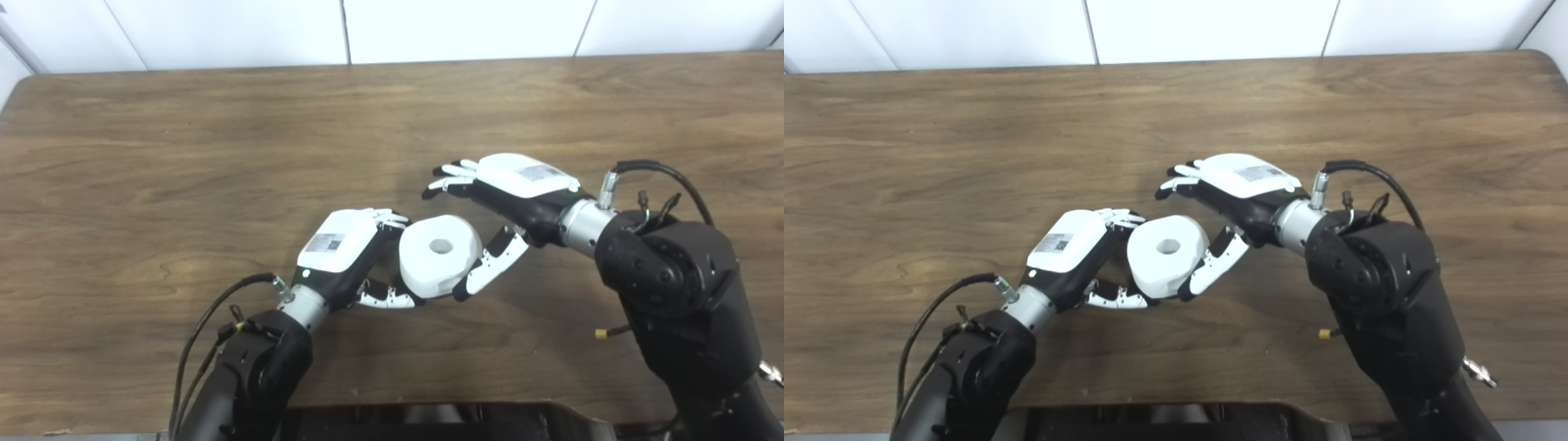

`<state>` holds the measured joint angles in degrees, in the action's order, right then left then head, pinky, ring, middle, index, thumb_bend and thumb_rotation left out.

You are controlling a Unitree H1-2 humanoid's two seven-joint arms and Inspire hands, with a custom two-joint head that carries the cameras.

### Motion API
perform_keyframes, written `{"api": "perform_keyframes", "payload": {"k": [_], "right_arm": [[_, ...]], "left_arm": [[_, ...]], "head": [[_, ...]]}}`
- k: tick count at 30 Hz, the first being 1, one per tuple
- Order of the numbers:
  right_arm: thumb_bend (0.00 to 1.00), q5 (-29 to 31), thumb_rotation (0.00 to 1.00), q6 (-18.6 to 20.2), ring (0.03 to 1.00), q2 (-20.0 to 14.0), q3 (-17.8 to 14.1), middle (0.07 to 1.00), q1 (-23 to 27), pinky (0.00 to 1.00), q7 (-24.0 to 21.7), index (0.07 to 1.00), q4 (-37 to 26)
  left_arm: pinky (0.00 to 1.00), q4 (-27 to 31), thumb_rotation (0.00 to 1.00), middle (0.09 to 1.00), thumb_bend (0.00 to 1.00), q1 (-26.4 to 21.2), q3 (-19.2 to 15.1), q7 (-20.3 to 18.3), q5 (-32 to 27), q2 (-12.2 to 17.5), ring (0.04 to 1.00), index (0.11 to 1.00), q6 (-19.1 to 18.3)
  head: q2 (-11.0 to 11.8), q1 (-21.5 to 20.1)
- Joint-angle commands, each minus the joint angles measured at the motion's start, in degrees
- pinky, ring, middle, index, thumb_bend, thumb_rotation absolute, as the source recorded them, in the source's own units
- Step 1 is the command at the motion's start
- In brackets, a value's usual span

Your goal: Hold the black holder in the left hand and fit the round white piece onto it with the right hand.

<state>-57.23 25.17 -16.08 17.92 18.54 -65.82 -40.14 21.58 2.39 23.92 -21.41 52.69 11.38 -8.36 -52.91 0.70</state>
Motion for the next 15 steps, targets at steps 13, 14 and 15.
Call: {"api": "perform_keyframes", "payload": {"k": [13, 14, 15], "right_arm": [[1.00, 5.03, 0.48, 1.74, 1.000, -5.20, -3.86, 1.000, 8.85, 1.00, -6.93, 0.930, -4.57], [1.00, 5.53, 0.49, 1.75, 1.000, -5.72, -4.26, 1.000, 9.38, 0.99, -6.94, 0.931, -4.88], [1.00, 6.03, 0.49, 1.75, 1.000, -6.02, -4.85, 1.000, 9.82, 0.99, -6.94, 0.930, -5.18]], "left_arm": [[0.86, -4.60, 0.05, 0.785, 0.52, 1.18, -0.51, -3.22, 0.18, 2.39, 0.856, 0.487, -3.18], [0.86, -4.70, 0.05, 0.784, 0.52, 1.15, -0.54, -3.16, 0.14, 2.40, 0.855, 0.487, -3.18], [0.86, -4.82, 0.05, 0.784, 0.52, 1.08, -0.57, -3.16, 0.12, 2.41, 0.855, 0.487, -3.24]], "head": [[0.70, 0.18], [0.70, 0.18], [0.85, 0.21]]}}
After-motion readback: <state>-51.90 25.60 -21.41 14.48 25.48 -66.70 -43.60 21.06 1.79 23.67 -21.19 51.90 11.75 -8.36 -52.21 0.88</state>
